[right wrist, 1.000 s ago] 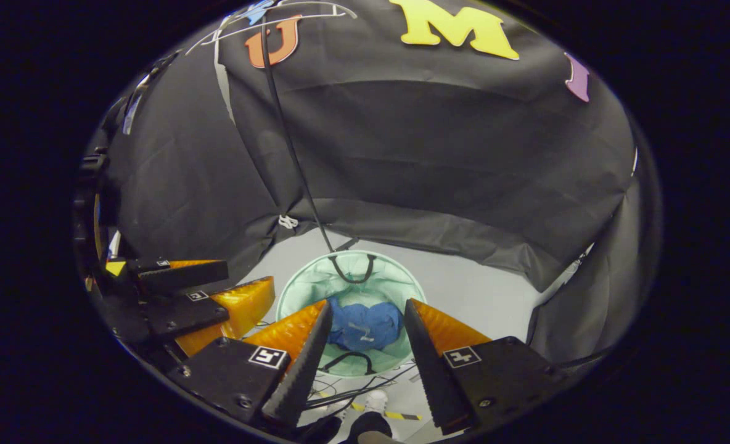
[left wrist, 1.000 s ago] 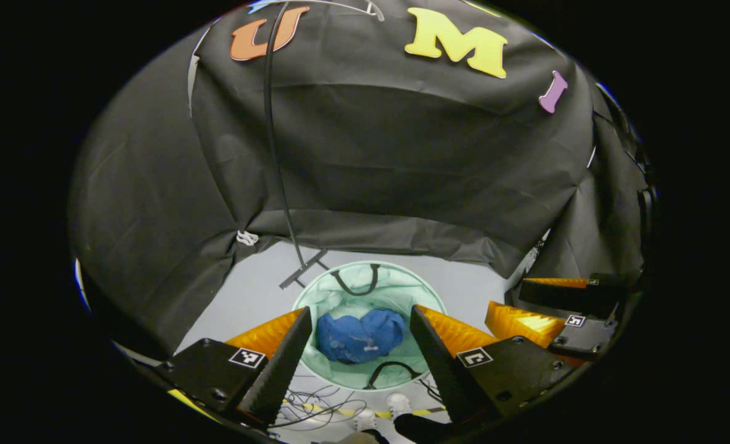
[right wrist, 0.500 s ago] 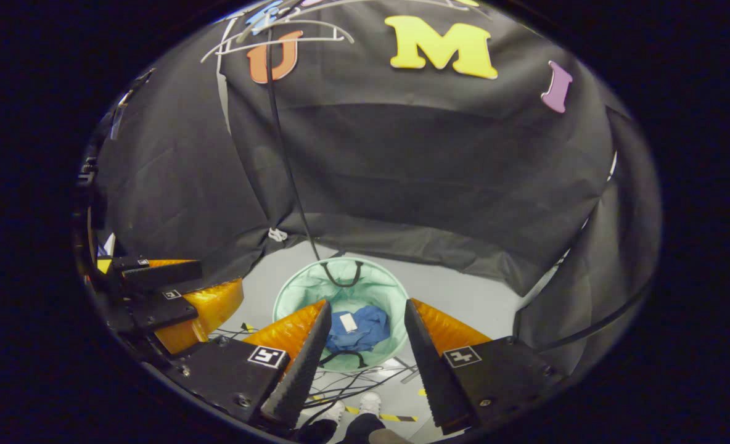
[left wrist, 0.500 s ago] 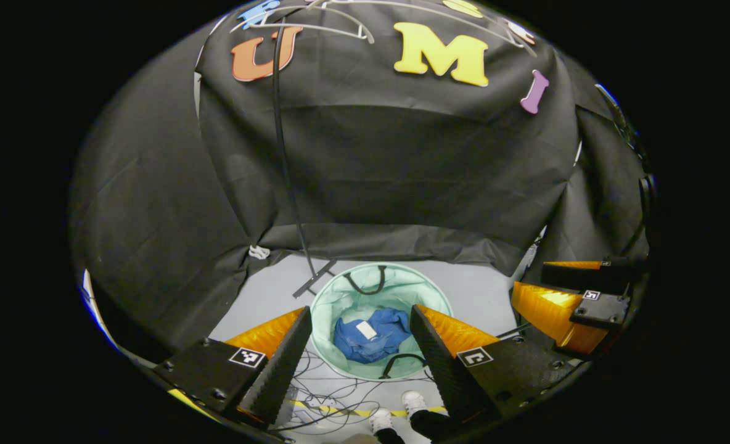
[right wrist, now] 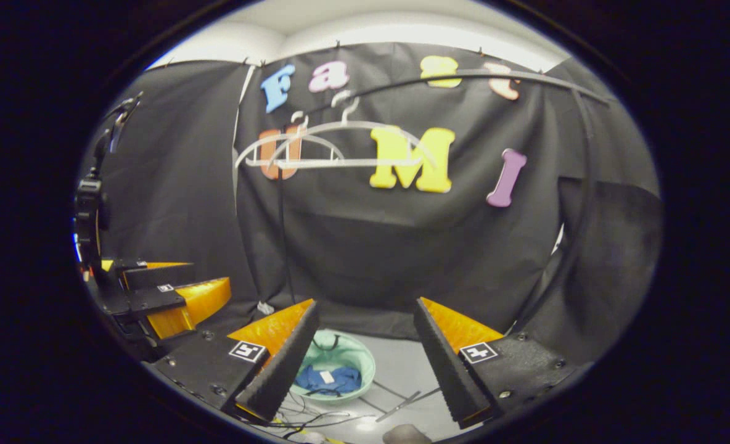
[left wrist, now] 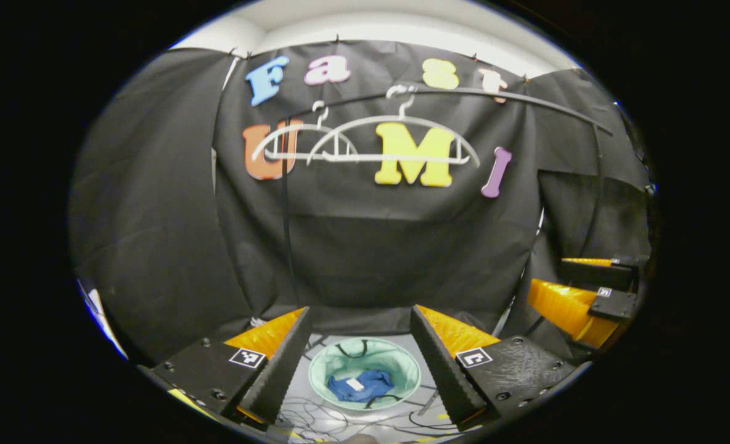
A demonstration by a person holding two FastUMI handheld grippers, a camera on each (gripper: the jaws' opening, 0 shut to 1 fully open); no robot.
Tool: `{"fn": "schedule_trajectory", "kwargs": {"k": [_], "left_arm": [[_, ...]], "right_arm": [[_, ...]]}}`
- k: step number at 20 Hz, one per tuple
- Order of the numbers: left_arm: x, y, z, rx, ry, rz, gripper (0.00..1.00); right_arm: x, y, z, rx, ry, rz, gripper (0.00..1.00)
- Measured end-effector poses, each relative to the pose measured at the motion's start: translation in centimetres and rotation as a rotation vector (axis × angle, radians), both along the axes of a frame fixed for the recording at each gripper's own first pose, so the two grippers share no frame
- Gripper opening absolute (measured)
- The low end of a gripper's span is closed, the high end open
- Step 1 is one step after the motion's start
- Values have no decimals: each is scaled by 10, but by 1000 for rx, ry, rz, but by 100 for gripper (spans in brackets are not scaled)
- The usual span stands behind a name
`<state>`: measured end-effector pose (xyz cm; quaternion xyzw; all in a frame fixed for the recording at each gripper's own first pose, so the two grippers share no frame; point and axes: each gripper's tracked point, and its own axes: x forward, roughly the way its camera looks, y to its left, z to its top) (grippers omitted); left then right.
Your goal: Grasp the clothes on the hanger with both hands and then place them into the laundry hamper below.
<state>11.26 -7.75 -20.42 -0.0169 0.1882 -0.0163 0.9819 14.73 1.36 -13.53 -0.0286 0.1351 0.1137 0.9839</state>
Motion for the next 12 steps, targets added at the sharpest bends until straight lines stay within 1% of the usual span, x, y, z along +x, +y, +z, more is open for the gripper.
{"fn": "schedule_trajectory", "kwargs": {"k": [1, 2, 3, 5, 6, 7, 9, 12], "left_arm": [[-13, -2, 22, 27, -39, 12, 95], [-27, -4, 43, 44, -75, 34, 100], [-41, -4, 66, 49, -122, 62, 98], [-77, -8, 97, 66, -171, 115, 94], [-89, -7, 107, 82, -180, 143, 92], [-104, -7, 117, 92, -195, 167, 93], [-134, -10, 136, 94, -216, 200, 95], [-159, -12, 154, 97, -239, 209, 97]], "right_arm": [[-13, -7, 18, 21, -37, 8, 100], [-26, -18, 37, 39, -73, 16, 99], [-37, -29, 54, 57, -105, 22, 99], [-63, -49, 81, 94, -142, 39, 99], [-82, -63, 94, 114, -157, 41, 96], [-95, -74, 106, 141, -179, 43, 100], [-117, -90, 115, 184, -182, 33, 100], [-146, -92, 119, 205, -175, 55, 97]]}}
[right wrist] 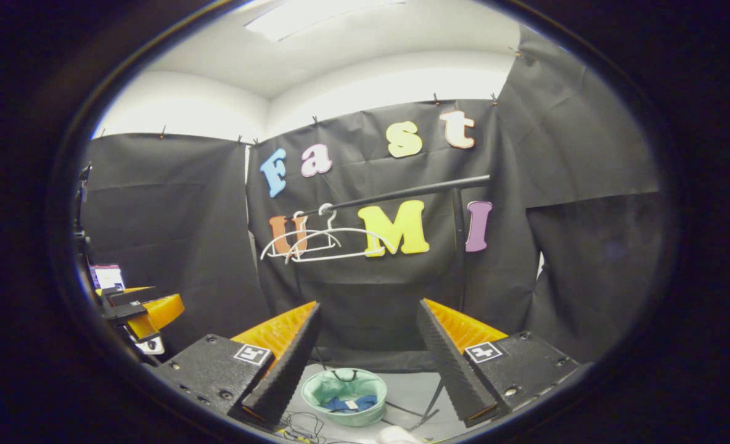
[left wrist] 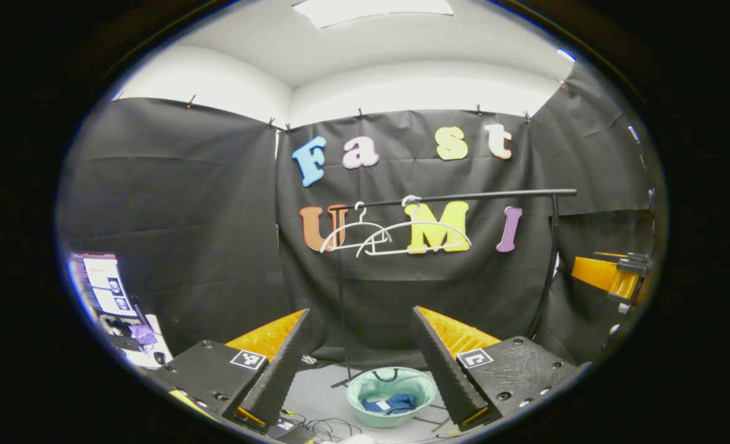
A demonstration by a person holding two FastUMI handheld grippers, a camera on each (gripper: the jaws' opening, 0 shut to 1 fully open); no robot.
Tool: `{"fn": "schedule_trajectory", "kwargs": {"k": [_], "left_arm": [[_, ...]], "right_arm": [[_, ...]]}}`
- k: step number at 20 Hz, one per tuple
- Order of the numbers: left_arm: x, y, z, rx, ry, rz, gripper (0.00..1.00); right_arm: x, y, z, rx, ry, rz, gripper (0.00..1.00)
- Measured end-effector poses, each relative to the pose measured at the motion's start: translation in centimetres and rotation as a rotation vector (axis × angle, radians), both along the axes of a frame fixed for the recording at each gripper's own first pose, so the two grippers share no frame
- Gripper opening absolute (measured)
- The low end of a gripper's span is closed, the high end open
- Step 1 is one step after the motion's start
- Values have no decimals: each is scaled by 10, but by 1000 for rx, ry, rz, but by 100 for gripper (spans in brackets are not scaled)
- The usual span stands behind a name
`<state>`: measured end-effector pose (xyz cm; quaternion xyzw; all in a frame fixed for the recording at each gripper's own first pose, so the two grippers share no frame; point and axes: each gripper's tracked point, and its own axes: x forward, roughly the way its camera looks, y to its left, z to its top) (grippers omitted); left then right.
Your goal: Grasp the clothes on the hanger with both hands and then place them into the laundry hamper below.
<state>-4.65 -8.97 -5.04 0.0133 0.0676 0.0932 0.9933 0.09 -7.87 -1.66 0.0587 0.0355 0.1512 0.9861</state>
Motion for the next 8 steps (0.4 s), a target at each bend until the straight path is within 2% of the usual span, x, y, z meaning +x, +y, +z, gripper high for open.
{"fn": "schedule_trajectory", "kwargs": {"k": [2, 4, 5, 8], "left_arm": [[-5, -4, 11, 4, -19, -25, 99], [-11, -7, 26, -7, -42, -65, 100], [-16, -4, 26, -9, -30, -77, 100], [-36, 16, 28, 48, -28, -94, 100]], "right_arm": [[-17, -1, 10, 0, -28, -4, 97], [-29, -4, 23, -2, -75, -46, 100], [-34, -5, 22, -24, -71, -57, 96], [-49, 5, 16, -42, -73, -70, 97]]}}
